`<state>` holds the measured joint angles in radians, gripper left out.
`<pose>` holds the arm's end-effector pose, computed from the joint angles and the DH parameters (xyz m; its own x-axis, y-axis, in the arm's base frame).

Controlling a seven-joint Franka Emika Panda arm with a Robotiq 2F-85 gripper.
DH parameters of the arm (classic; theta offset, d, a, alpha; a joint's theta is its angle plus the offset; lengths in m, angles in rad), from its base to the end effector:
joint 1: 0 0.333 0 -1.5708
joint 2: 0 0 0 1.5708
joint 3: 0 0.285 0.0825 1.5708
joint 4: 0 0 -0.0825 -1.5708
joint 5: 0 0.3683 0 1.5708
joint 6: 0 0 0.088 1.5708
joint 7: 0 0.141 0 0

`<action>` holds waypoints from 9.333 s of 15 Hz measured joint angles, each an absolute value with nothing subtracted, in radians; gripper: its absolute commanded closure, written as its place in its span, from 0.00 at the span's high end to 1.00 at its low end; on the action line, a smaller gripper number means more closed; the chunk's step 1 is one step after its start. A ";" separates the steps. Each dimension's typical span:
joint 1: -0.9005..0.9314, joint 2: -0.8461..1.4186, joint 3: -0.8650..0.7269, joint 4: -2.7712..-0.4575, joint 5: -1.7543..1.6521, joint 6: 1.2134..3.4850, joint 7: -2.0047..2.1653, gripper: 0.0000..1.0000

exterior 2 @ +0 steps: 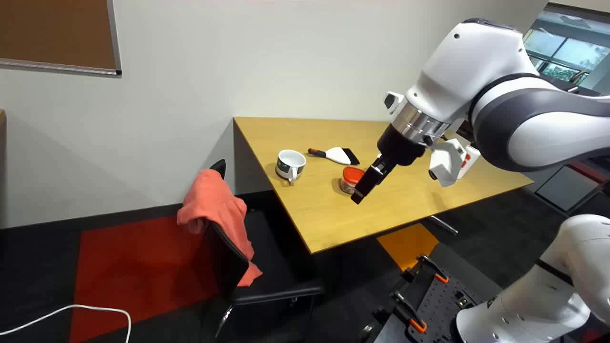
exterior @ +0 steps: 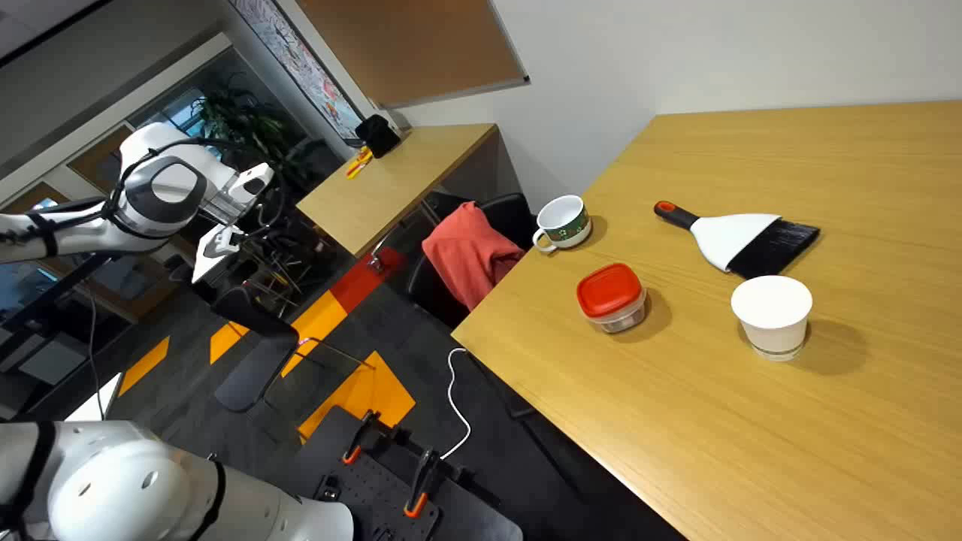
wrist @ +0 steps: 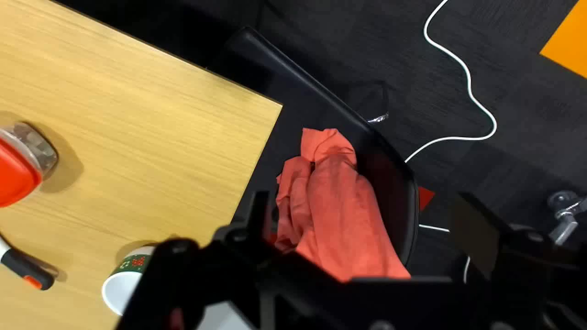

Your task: Pick the lid on the bowl and put it on the table

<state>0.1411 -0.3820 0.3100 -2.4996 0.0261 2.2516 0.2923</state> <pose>0.3926 0.1865 0.3716 0.9815 0.1313 0.1395 0.1249 -0.9907 0.0538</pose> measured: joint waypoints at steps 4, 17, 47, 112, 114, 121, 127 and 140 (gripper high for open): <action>0.142 -0.382 0.310 -2.500 0.025 2.252 0.292 1.00; -0.052 -0.423 0.070 -2.482 -0.049 2.329 0.298 1.00; -0.282 0.029 -0.217 -2.369 -0.058 2.706 0.319 1.00; -0.314 0.637 -0.211 -1.934 0.244 2.716 0.151 0.02; -0.308 0.612 -0.211 -1.949 0.243 2.716 0.151 0.02; -0.277 0.472 -0.257 -2.083 0.219 2.716 0.151 0.02; -0.327 0.336 -0.340 -2.257 0.227 2.730 0.151 0.02; -0.462 0.529 -0.265 -2.185 0.510 2.768 0.217 0.02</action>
<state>-0.4622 0.5285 -0.2649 -2.1848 0.5100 2.7677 0.2172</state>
